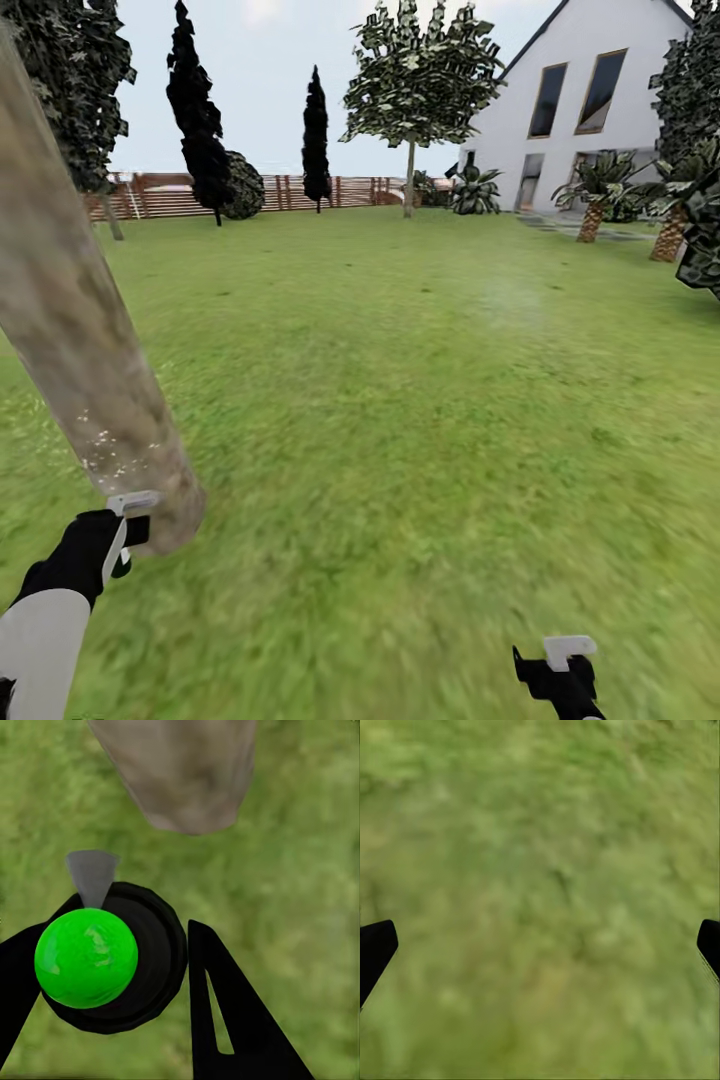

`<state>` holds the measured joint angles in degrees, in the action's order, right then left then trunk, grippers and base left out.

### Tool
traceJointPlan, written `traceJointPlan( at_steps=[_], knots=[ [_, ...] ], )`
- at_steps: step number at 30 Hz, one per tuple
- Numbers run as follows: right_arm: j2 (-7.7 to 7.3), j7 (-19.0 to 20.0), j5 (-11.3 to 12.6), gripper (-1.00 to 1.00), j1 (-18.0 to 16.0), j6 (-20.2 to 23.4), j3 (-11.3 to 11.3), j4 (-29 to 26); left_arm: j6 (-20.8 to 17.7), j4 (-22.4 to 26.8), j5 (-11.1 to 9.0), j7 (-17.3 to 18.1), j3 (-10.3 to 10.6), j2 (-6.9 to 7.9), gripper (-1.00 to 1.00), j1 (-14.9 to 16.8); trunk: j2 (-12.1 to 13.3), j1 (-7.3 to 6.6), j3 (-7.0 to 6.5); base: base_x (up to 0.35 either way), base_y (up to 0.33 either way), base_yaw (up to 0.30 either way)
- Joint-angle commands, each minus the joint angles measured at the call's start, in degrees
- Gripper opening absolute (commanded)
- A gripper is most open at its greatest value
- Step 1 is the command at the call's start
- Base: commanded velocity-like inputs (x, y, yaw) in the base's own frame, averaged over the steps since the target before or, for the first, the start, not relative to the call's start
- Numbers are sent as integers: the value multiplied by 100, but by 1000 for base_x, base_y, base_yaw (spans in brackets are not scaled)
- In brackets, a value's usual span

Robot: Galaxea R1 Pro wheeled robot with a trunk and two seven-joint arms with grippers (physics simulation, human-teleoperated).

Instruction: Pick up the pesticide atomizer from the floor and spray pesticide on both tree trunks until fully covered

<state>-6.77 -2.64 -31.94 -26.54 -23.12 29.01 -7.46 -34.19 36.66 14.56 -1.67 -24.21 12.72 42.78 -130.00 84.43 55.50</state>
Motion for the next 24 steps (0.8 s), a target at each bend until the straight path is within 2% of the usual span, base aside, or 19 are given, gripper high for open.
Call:
traceJointPlan(
  at_steps=[1,7,12,16,17,18,19,20,22,24],
  knots=[
    [0,0,-2,100,0,0,0,2,0,0,10,0,7,-10,-100,0,0,0,0,207,-207,277],
    [0,0,-3,100,0,0,0,-1,0,24,33,-5,7,-39,-100,1,0,0,0,106,-222,277],
    [1,0,3,100,0,0,4,-1,-12,102,2,29,-3,-21,-100,4,0,0,0,2,-22,277],
    [0,0,3,100,0,0,5,-1,-158,272,12,95,29,47,-100,104,0,0,0,0,-1,276],
    [-5,5,3,100,0,0,6,-6,-309,277,20,107,49,34,-100,224,0,0,0,0,0,140],
    [-8,7,3,100,0,0,7,-8,-443,278,24,147,123,32,-100,340,0,0,0,0,0,72],
    [-15,8,-1,100,0,0,5,-9,-637,280,31,331,420,50,-100,555,0,0,0,0,0,19],
    [-16,4,-2,100,0,0,7,-9,-674,284,39,452,517,78,-100,626,0,0,0,0,0,10],
    [-18,1,3,100,0,0,8,-10,-711,281,13,768,596,425,-100,749,0,0,0,0,0,2],
    [-22,0,3,100,0,0,9,-10,-719,280,45,1266,608,763,-100,804,0,0,0,0,0,0]
  ],
)
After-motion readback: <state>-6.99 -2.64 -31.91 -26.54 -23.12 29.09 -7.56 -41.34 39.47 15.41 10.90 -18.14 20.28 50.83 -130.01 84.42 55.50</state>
